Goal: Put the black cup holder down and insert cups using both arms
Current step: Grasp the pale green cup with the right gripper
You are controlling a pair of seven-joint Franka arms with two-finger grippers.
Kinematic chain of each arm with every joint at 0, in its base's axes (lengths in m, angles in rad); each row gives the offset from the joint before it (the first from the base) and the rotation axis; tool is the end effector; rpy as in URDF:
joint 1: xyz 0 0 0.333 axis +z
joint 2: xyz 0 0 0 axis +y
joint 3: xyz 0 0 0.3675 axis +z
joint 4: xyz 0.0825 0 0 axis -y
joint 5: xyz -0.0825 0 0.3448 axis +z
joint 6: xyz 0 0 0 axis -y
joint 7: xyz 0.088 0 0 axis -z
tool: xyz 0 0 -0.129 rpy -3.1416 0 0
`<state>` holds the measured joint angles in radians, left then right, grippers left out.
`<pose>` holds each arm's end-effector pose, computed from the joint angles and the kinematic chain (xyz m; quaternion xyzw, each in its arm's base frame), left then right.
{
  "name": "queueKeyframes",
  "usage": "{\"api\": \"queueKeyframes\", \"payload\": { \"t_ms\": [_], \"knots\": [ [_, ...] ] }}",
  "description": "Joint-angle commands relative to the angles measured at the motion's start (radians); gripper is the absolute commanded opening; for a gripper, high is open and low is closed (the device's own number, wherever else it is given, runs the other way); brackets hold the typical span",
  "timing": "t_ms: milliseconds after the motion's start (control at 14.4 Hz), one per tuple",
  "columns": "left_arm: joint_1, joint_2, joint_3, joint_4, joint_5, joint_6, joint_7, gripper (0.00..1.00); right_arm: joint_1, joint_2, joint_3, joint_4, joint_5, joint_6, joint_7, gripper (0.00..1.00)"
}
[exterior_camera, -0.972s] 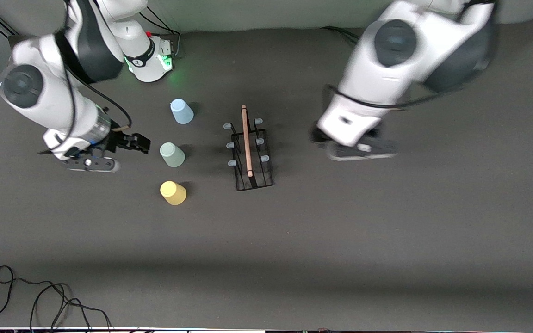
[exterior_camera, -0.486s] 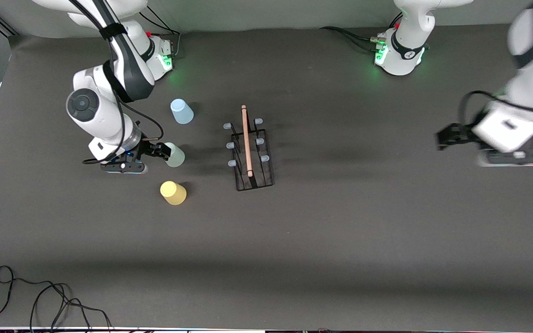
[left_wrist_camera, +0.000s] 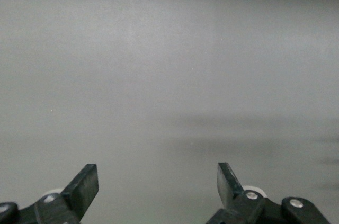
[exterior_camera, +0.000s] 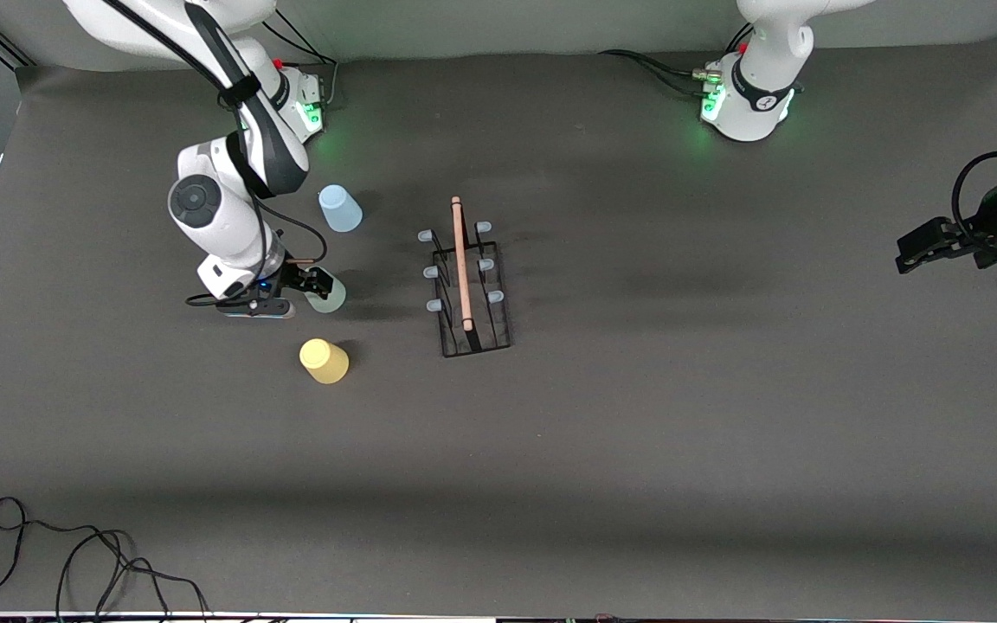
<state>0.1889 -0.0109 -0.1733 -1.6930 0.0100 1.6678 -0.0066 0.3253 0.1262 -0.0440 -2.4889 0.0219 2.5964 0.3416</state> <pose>0.5164 0.0087 0.6147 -0.9999 -0.0106 0.0073 0.0059 0.4403 0.1270 0.3000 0.9992 -0.0394 -0.0097 0.0002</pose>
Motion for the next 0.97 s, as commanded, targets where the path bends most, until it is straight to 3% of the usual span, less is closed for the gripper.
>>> {"api": "queueKeyframes", "payload": {
  "t_ms": [0,208,416,694,902],
  "knots": [
    [0.015,-0.015,0.015,-0.01,-0.007,-0.014,0.065,1.0,0.024,0.021,-0.004,-0.008,0.029,0.037,0.031,1.0],
    [-0.026,-0.009,0.069,-0.008,-0.007,-0.017,0.065,1.0,0.024,0.039,-0.004,-0.008,0.03,0.033,0.033,1.0],
    [-0.153,-0.007,0.21,-0.007,-0.007,-0.017,0.065,1.0,0.024,0.058,-0.004,-0.008,0.03,0.022,0.033,1.0],
    [-0.193,0.0,0.23,0.012,-0.002,-0.017,0.062,1.0,0.026,0.076,-0.002,-0.008,0.03,0.022,0.034,1.0],
    [-0.249,0.003,0.276,0.035,0.002,-0.08,0.068,1.0,0.05,0.076,-0.002,-0.005,0.108,0.002,0.031,1.0]
  ]
}}
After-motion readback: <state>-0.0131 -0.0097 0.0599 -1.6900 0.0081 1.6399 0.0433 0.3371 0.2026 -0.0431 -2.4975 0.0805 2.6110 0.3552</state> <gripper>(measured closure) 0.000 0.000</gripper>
